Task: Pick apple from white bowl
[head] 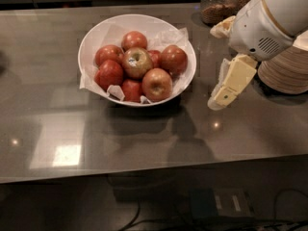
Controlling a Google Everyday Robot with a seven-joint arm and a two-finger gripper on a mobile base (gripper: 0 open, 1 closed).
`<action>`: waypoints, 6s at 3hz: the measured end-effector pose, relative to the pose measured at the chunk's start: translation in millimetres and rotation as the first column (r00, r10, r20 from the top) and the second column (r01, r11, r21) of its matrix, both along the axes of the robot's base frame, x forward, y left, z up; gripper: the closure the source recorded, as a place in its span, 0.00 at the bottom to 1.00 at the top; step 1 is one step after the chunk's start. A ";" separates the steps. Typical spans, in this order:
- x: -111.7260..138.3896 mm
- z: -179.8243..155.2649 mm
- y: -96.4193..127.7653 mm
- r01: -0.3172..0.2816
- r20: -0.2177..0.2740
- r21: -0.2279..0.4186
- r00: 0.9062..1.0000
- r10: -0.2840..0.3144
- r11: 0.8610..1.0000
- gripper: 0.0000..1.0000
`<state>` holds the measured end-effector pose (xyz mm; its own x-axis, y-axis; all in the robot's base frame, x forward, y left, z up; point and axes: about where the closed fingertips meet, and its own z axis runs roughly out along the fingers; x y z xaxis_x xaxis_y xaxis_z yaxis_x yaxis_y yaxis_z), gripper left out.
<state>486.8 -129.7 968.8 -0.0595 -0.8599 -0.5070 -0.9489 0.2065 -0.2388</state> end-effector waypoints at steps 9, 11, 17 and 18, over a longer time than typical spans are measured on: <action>76.3 -24.4 146.2 -0.099 0.164 0.103 0.983 0.081 0.990 0.36; 92.5 -34.9 158.1 -0.066 0.175 0.103 0.984 0.047 0.993 0.36; 101.5 -40.9 156.1 -0.036 0.165 0.120 0.986 0.016 0.992 1.00; 100.5 -24.1 150.0 -0.042 0.175 0.172 0.985 0.011 0.984 1.00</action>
Offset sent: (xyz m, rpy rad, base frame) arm 0.0448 0.1004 -0.0424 0.1553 -0.0664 0.1463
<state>587.4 20.3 944.7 0.0636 -0.7571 -0.6502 -0.9024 0.2346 -0.3615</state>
